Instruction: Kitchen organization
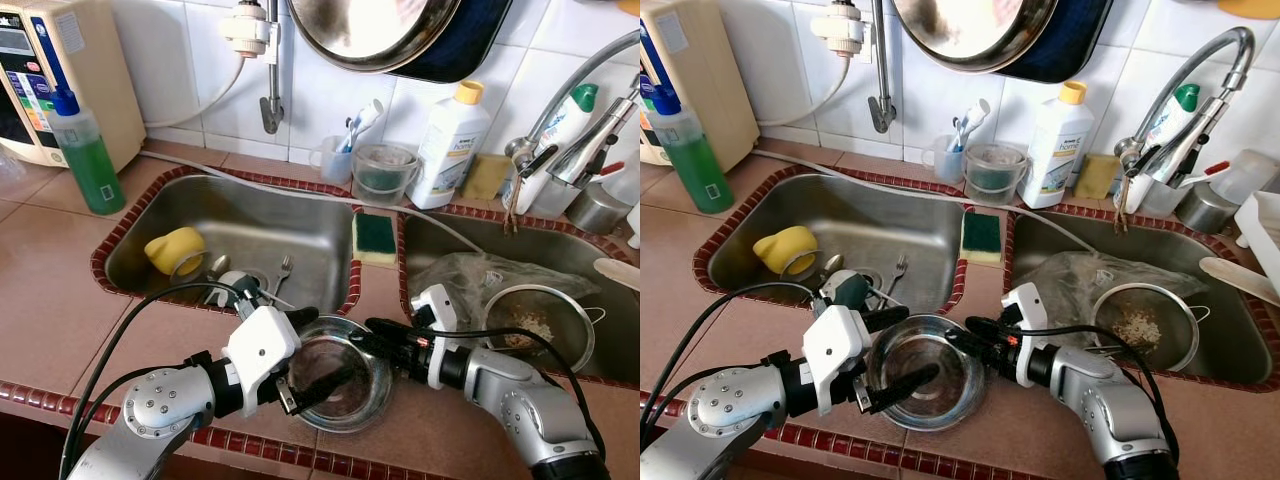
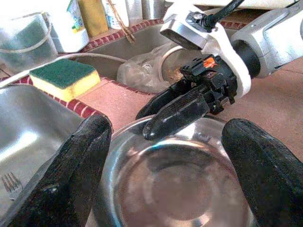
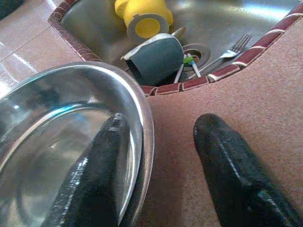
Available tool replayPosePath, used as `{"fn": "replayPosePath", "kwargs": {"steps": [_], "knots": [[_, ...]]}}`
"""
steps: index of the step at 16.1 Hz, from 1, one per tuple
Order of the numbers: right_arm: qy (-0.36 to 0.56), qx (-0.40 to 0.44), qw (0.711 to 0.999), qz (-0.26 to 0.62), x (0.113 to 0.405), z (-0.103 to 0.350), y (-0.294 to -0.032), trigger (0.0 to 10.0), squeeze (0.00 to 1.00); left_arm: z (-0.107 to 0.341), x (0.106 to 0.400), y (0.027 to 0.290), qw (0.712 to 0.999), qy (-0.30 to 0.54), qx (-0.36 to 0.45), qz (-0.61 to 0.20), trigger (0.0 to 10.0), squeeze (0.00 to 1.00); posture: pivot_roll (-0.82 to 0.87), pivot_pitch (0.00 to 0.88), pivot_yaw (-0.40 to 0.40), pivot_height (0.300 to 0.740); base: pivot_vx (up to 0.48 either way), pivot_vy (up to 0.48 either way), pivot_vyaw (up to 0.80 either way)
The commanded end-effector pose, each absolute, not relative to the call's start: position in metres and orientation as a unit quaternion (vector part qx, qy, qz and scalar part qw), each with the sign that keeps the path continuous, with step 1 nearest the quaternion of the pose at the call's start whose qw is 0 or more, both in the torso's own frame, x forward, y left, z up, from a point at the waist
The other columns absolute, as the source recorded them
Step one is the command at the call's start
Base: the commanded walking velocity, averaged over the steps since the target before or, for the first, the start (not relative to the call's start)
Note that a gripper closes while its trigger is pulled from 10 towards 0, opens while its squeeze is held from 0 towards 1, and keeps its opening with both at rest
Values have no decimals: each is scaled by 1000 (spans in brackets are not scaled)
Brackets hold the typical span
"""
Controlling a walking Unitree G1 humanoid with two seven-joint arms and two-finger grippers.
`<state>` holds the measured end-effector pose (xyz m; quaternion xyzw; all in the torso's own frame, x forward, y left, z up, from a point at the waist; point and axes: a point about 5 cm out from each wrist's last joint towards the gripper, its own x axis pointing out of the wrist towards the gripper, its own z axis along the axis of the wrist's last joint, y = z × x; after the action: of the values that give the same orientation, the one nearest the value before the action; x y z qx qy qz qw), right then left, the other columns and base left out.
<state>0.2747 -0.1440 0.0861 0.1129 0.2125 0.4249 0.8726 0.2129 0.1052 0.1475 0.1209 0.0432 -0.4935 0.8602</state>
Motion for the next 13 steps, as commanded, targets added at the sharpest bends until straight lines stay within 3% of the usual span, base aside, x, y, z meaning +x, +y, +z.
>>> {"fn": "replayPosePath", "kwargs": {"steps": [1,13], "knots": [[244,107,872,410,272,75,-149,0,0,152,211,103,859,36,125,-495,10000,0,-61,54,-82,740,0,0,0],[249,105,881,388,277,74,-157,0,0,156,215,102,864,26,120,-488,10000,0,-64,45,-79,740,0,0,0]]}}
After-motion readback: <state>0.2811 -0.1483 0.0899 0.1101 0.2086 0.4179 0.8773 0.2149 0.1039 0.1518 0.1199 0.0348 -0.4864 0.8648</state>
